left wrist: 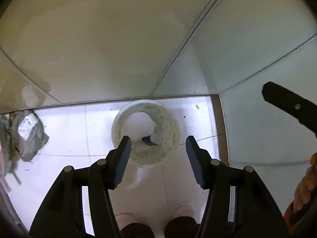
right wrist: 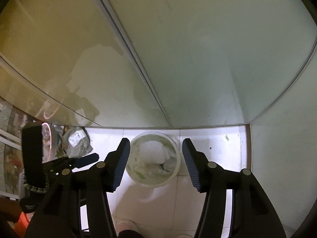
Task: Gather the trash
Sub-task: 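Raise both tools back toward the tissues on the cloth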
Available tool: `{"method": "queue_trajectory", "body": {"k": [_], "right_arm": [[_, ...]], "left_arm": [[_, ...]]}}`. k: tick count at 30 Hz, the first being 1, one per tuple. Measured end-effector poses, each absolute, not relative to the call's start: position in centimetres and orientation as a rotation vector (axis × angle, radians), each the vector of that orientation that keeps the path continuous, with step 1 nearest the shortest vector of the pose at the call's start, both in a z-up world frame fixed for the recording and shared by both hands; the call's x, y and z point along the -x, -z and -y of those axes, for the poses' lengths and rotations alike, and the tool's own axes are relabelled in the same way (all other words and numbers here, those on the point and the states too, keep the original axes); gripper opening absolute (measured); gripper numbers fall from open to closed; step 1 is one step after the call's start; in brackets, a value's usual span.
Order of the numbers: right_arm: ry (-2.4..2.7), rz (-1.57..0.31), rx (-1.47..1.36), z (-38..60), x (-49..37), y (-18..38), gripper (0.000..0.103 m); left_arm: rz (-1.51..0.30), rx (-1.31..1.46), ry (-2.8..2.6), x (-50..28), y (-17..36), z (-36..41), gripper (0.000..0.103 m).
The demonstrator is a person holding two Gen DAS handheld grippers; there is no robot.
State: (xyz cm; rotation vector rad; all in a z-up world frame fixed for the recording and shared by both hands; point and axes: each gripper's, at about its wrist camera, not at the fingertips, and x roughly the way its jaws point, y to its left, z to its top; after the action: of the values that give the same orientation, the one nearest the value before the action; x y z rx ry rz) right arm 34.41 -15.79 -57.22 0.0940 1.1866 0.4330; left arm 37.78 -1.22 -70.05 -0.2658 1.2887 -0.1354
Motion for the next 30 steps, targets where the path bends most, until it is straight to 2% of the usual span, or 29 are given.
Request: {"method": "queue_trajectory", "body": {"k": [5, 19, 26, 28, 30], "right_arm": [[-0.449, -1.187, -0.095, 15.3, -33.8, 52.0, 0.051], [-0.469, -1.087, -0.067, 14.1, -29.4, 27.0, 0.051], [-0.436, -0.978, -0.056, 14.0, -26.5, 16.9, 0.051], [-0.410, -0.936, -0.050, 13.9, -26.0, 14.3, 0.053], [-0.388, -0.895, -0.057, 14.1, -25.3, 12.3, 0.054]], "left_arm": [[-1.251, 0.269, 0.095, -36.1, 62.9, -0.4, 0.056], [-1.067, 0.218, 0.041, -29.9, 34.0, -4.4, 0.056], [-0.938, 0.205, 0.055, -26.8, 21.7, -6.3, 0.056], [-0.898, 0.202, 0.066, -26.2, 18.7, -6.7, 0.062], [-0.846, 0.189, 0.067, -25.7, 16.1, -6.7, 0.063]]}}
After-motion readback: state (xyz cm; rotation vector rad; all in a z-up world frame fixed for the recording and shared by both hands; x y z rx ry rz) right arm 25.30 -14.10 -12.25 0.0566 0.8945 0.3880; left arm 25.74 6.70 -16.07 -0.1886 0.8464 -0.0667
